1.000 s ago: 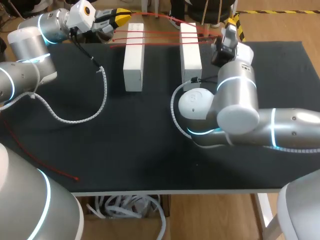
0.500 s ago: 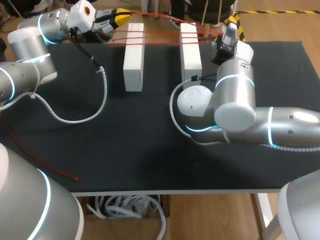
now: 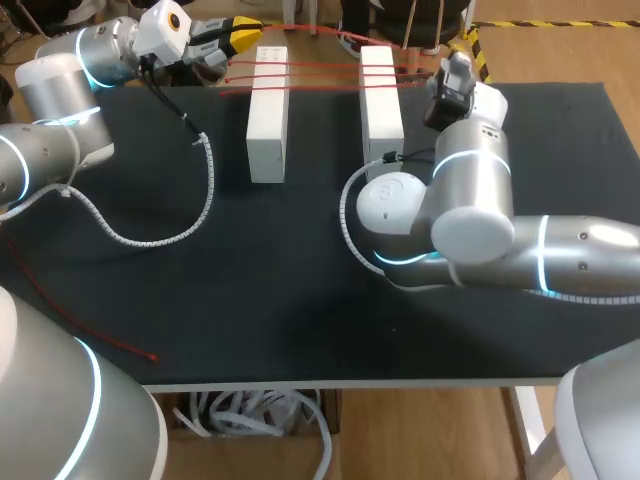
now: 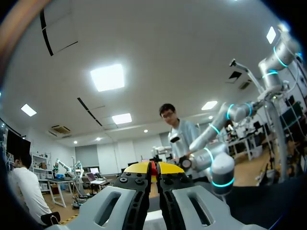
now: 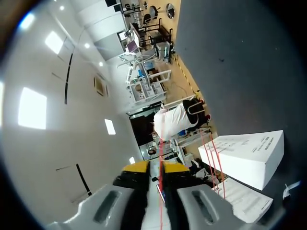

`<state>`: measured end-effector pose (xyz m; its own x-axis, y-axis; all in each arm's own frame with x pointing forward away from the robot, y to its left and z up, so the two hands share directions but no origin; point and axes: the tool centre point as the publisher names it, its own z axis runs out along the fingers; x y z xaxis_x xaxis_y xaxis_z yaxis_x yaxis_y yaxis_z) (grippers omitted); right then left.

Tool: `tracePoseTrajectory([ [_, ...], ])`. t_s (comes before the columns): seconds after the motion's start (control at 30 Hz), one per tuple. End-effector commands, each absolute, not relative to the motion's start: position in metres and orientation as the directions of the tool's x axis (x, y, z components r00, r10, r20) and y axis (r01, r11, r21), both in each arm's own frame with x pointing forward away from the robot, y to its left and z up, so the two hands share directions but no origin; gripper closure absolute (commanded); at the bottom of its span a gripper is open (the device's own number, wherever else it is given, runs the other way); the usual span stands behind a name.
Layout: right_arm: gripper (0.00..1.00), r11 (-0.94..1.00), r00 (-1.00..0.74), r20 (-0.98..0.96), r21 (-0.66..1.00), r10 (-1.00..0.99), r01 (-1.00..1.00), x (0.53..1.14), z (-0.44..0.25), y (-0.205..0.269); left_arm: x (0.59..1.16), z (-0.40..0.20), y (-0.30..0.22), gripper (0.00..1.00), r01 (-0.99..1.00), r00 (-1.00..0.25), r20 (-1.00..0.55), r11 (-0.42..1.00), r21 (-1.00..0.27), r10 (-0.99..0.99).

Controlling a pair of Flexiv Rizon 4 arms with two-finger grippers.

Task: Grab the tape and strap the tape.

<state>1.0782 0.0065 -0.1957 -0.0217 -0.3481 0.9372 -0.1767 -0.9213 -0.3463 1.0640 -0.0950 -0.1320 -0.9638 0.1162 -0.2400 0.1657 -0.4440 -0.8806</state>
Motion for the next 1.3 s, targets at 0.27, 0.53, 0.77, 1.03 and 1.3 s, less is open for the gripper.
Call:
tracePoseTrajectory([
  [0.27,1.00,-0.957,-0.025,0.969,-0.245,-0.244,-0.152,1.074,-0.200,0.005,1.061,-0.130,-0.096,1.00,0.168,-0.965,-0.238,-0.439,-0.882,0.109],
  [0.53,1.00,-0.988,-0.050,0.995,-0.097,-0.091,-0.121,1.070,-0.202,0.006,1.061,-0.130,-0.096,1.00,0.168,-0.965,-0.238,-0.439,-0.882,0.109],
  [0.77,1.00,-0.993,-0.014,0.999,-0.042,-0.041,-0.107,1.065,-0.193,0.011,1.061,-0.130,-0.096,1.00,0.168,-0.965,-0.238,-0.439,-0.882,0.109],
  [1.03,1.00,-0.993,-0.014,0.999,-0.042,-0.041,-0.107,1.065,-0.193,0.011,1.061,-0.130,-0.096,1.00,0.168,-0.965,-0.238,-0.439,-0.882,0.109],
  [1.3,1.00,-0.993,-0.014,0.999,-0.042,-0.041,-0.107,1.065,-0.193,0.011,1.061,-0.130,-0.096,1.00,0.168,-0.965,-0.238,-0.439,-0.882,0.109],
])
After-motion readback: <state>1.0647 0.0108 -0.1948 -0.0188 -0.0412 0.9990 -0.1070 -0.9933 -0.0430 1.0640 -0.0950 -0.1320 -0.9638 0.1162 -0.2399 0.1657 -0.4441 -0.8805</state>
